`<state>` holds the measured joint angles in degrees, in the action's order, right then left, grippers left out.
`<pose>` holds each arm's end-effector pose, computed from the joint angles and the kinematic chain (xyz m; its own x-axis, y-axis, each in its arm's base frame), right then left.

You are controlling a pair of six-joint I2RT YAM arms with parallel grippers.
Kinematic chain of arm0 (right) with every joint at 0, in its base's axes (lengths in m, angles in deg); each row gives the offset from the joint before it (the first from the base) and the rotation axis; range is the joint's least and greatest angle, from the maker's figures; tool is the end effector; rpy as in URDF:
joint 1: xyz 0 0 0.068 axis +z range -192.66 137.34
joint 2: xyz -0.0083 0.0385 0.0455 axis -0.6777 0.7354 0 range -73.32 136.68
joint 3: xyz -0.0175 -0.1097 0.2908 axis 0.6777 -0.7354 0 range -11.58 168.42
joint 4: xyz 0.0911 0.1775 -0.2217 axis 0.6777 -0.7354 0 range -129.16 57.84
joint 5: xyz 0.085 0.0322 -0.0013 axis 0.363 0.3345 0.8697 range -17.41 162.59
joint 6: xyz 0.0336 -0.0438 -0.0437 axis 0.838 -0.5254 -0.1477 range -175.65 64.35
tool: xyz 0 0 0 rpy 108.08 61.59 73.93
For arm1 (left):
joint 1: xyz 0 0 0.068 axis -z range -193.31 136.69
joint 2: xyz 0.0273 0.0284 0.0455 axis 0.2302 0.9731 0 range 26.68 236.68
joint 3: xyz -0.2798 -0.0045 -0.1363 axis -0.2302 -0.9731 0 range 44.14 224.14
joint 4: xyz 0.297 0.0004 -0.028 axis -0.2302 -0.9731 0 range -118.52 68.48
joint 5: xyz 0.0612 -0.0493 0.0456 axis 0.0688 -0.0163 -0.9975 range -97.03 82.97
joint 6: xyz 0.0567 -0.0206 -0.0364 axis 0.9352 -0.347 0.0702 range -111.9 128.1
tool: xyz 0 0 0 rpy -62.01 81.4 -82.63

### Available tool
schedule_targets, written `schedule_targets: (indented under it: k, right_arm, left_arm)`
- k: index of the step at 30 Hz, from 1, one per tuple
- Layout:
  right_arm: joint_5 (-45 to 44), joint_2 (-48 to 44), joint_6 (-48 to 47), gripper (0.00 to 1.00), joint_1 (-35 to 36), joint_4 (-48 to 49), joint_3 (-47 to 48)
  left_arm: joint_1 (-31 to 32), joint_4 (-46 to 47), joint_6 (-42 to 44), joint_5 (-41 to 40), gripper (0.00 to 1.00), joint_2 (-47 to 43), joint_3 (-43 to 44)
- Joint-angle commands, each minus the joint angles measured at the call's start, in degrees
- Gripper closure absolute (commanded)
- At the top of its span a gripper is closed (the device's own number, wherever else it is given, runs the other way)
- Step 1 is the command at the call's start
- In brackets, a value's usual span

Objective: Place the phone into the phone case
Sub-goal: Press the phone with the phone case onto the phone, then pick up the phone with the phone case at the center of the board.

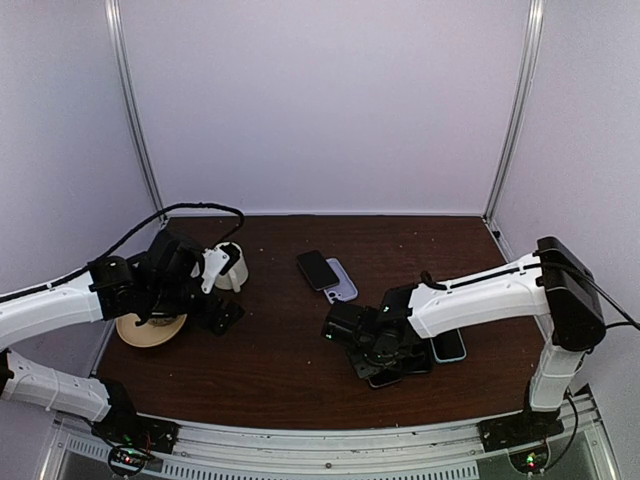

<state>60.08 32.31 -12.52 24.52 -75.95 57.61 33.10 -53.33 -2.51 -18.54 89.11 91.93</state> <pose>0.1619 0.3527 0.1572 -0.8844 -0.3809 -0.2699 -0.3850 0.9221 -0.0398 0.1871 -0.1798 0.2743 -0.6045 0.3732 -0.7038 0.5123 0.8587 0.0153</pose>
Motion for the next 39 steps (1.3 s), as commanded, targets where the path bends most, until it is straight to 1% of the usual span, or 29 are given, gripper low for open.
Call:
schedule_targets:
  k: [1,2,3,4,5,9,12,18,25,29,32,39]
  right_arm:
    - [-0.9,-4.3,-3.6,0.37,-2.1,-6.8,2.9]
    - [0.1,-5.0,-4.0,0.24,-2.7,-6.0,2.6]
    - [1.4,-5.4,-4.2,0.07,-3.5,-4.8,2.0]
    - [2.8,-5.7,-4.2,0.01,-4.2,-3.6,0.9]
    - [4.3,-5.8,-4.1,0.01,-5.1,-2.2,-0.2]
    - [9.3,-5.8,-2.8,0.01,-7.6,3.0,-3.2]
    - [12.1,-5.0,-3.3,0.00,-8.2,6.4,-4.2]
    - [13.7,-1.8,-4.7,0.01,-8.6,6.4,-4.0]
    - [13.7,0.7,-5.2,0.01,-8.3,4.0,-3.9]
    - [12.8,1.3,-4.7,0.04,-6.8,1.7,-3.6]
    - [10.2,2.1,-4.2,0.09,-5.8,0.0,-3.3]
    - [8.3,2.1,-3.8,0.25,-5.0,-1.0,-3.4]
  left_arm:
    - [-0.7,1.9,1.1,-0.6,0.02,0.3,0.0]
    - [-1.0,2.0,1.0,-0.3,0.02,0.4,-0.1]
    - [-1.3,2.1,0.9,0.2,0.02,0.6,0.2]
    - [-1.4,1.9,0.7,0.7,0.03,0.8,0.4]
    - [-1.5,1.5,0.7,1.2,0.03,1.1,0.7]
    - [-1.6,2.0,0.9,0.5,0.02,1.3,0.1]
    - [-1.9,1.8,0.7,2.2,0.02,2.0,0.7]
    - [-1.9,1.9,1.0,2.3,0.03,2.1,0.5]
    - [-2.1,1.3,1.0,3.1,0.02,2.8,1.0]
    - [-2.1,1.6,1.1,3.2,0.02,2.4,0.7]
    - [-2.1,1.6,1.0,3.1,0.03,2.3,0.7]
    - [-2.2,1.6,1.2,3.1,0.03,2.3,0.6]
